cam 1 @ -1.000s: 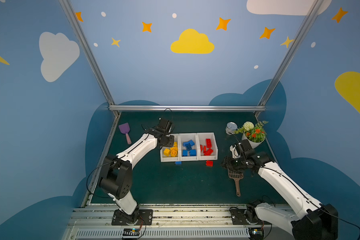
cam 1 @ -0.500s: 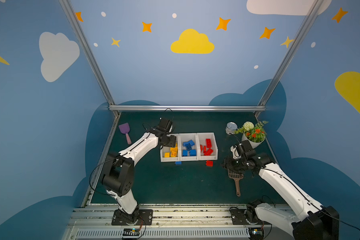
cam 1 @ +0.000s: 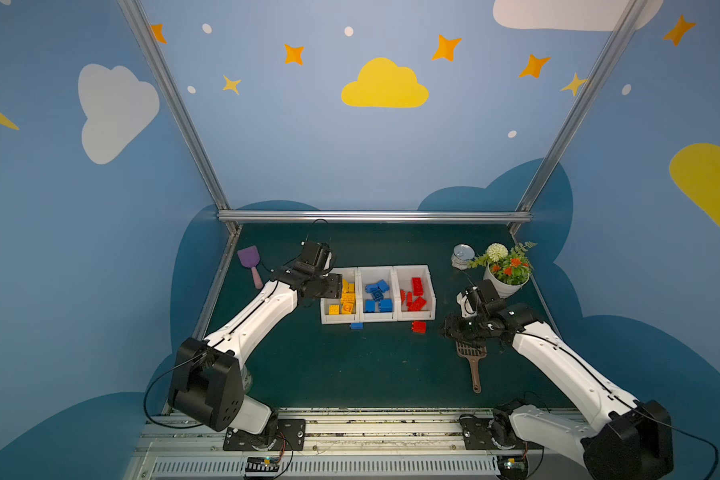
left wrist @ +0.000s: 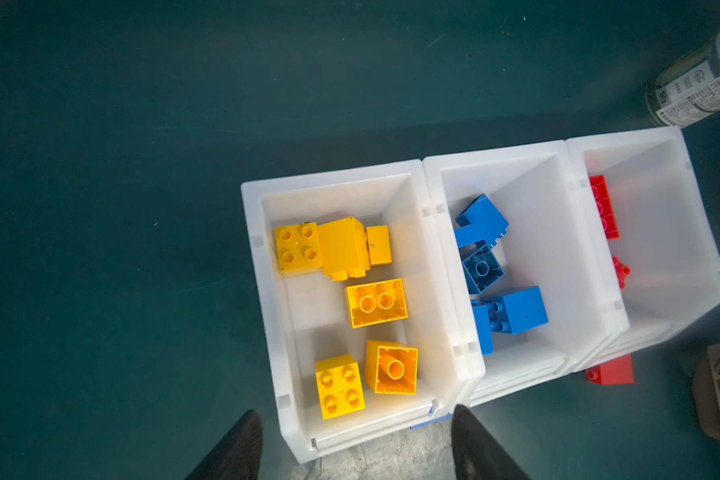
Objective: Sort the legos into containers by color
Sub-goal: 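Withdraw the left gripper while the right lowers toward the loose red brick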
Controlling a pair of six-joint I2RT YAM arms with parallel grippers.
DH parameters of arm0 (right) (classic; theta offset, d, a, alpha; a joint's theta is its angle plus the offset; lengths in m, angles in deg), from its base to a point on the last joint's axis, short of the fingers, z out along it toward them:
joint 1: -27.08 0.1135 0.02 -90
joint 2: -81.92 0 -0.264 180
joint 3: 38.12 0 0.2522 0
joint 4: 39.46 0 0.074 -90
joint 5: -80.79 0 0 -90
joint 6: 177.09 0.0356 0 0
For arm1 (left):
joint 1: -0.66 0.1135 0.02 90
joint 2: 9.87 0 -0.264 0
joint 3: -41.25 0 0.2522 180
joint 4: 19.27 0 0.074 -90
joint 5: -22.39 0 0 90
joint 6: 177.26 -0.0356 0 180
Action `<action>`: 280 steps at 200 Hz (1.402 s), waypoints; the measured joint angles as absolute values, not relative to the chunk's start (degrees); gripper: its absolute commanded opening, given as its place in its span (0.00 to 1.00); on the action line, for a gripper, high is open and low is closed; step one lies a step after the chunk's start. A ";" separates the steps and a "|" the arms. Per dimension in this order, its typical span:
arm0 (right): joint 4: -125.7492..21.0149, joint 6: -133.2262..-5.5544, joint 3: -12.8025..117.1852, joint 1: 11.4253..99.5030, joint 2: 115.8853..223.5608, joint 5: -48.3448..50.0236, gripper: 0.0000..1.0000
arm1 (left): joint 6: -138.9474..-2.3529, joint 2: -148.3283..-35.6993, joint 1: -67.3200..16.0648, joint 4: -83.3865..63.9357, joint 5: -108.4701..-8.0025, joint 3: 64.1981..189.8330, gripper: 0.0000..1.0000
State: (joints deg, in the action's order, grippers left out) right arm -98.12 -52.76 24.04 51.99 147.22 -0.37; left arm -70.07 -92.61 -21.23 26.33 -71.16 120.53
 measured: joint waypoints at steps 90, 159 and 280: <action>-93.14 -49.79 25.72 60.29 161.95 -7.10 0.61 | -63.71 -74.67 -21.21 25.02 -71.20 105.19 0.74; -87.54 -48.22 28.50 62.74 168.40 -11.69 0.63 | -58.94 -65.40 -21.21 24.45 -71.90 96.62 0.75; -83.85 -47.02 34.75 65.23 180.73 -17.44 0.63 | -54.85 -58.19 -21.18 24.86 -71.77 91.83 0.76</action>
